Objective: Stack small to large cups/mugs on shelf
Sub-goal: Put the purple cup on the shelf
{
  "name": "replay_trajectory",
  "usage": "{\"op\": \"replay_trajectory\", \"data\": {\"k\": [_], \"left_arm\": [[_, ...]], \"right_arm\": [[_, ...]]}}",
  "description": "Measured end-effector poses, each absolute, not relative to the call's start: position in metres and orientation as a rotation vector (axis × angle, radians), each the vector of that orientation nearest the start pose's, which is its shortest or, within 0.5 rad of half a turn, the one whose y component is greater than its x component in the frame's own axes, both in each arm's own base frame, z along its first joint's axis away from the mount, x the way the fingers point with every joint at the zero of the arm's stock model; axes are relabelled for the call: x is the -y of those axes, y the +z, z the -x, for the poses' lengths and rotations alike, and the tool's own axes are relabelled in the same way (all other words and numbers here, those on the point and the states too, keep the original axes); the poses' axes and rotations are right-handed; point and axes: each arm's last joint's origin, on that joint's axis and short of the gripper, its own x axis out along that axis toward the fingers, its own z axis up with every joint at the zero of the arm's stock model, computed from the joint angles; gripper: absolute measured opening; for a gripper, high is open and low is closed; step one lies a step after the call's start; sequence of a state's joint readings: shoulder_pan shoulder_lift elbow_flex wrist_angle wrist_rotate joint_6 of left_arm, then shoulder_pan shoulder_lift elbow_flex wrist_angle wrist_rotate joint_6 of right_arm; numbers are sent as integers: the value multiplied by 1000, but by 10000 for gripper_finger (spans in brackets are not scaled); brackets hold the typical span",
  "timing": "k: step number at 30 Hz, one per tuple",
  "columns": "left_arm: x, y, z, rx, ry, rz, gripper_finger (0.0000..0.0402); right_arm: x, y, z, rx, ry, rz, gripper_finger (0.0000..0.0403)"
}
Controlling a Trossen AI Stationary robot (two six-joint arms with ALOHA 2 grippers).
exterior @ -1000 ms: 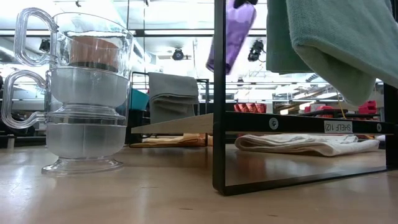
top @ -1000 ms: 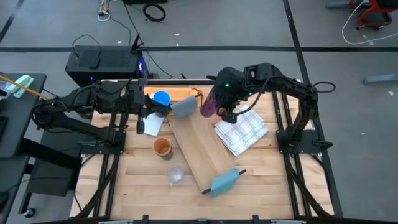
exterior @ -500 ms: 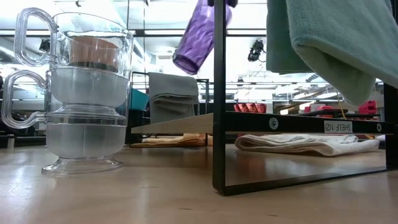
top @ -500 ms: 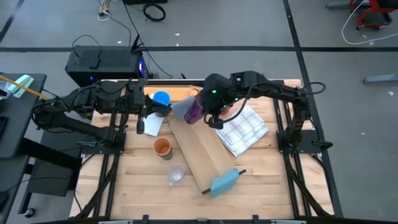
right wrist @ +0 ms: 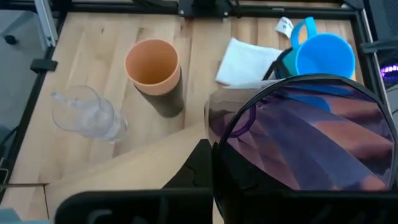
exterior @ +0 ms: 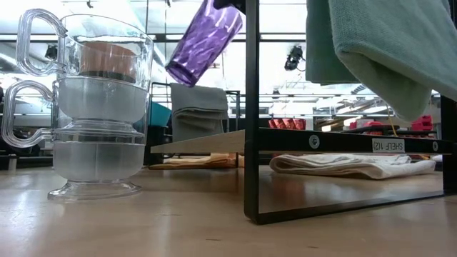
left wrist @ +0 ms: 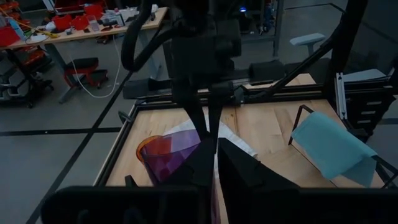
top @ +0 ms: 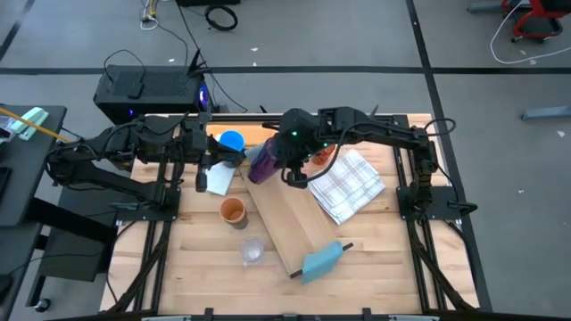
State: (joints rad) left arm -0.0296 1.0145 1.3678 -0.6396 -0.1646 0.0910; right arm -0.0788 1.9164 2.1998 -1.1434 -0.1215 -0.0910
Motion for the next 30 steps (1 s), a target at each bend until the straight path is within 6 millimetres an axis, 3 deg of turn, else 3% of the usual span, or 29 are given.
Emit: {"op": "replay_trajectory", "data": {"k": [16,24,30], "left_arm": [[1,441,-182,-293,121,-117,28],[1,441,-182,-292,121,-117,27],[1,441,-182,-293,121,-117,19]], "right_arm": [[47,380,-395,-997,73,46,4],[66,372,-390,-1081,35,29,4],[68,371,-386,-1118,35,26,4]]}}
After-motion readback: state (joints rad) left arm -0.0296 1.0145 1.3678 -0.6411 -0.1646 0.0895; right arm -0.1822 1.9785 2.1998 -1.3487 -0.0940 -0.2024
